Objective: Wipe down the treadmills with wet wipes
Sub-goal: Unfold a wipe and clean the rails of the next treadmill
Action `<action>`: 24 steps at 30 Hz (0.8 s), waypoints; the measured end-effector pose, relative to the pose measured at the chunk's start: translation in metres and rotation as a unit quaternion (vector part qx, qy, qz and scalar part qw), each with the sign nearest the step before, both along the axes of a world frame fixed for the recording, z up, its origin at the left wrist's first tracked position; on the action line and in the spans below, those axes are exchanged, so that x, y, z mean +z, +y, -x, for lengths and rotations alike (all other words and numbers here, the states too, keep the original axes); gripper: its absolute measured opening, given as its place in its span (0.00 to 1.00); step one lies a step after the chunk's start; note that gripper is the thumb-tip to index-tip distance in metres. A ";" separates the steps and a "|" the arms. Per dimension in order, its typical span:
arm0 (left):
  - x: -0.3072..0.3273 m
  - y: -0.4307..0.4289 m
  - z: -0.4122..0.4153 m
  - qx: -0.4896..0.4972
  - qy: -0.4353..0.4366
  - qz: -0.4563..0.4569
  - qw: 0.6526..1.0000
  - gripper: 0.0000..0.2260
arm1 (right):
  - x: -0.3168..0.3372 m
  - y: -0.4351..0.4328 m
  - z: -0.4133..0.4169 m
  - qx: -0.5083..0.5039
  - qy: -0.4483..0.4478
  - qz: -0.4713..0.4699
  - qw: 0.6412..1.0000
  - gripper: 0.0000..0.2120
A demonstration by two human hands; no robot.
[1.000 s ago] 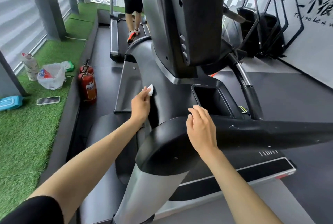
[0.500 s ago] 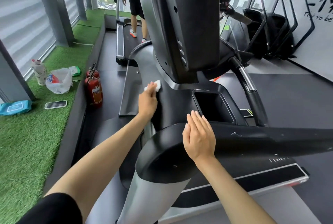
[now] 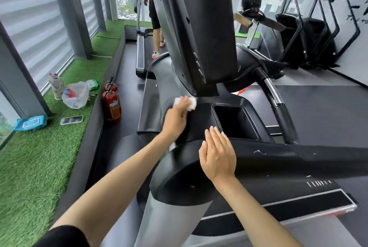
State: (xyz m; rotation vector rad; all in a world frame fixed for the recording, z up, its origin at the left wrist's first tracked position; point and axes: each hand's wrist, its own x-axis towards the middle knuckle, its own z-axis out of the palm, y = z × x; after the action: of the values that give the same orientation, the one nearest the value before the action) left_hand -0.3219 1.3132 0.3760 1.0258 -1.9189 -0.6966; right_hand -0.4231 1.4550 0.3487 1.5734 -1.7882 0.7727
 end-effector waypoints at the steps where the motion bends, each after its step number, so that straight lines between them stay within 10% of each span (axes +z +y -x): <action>1: -0.004 0.013 0.000 -0.071 -0.024 0.058 0.996 0.19 | 0.000 0.000 0.000 0.001 0.002 -0.004 1.000 0.21; 5: -0.014 0.017 -0.029 -0.178 -0.078 0.132 0.972 0.18 | -0.001 0.000 0.000 0.001 0.002 -0.006 1.000 0.21; 11: 0.002 -0.008 -0.018 0.075 0.004 -0.061 0.995 0.16 | 0.000 0.001 0.000 -0.001 -0.009 -0.012 1.000 0.21; 17: -0.015 0.040 -0.042 -0.208 -0.092 0.109 0.968 0.18 | 0.001 0.001 0.000 0.005 0.000 -0.009 1.000 0.21; 24: -0.019 0.028 -0.057 0.050 -0.029 -0.039 0.998 0.14 | 0.002 0.002 -0.001 -0.001 -0.001 -0.016 1.000 0.21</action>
State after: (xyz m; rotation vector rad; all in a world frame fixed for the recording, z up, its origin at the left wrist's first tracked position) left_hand -0.2649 1.3411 0.3569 1.1930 -1.8882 -0.6963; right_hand -0.4223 1.4568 0.3507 1.5912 -1.8116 0.7473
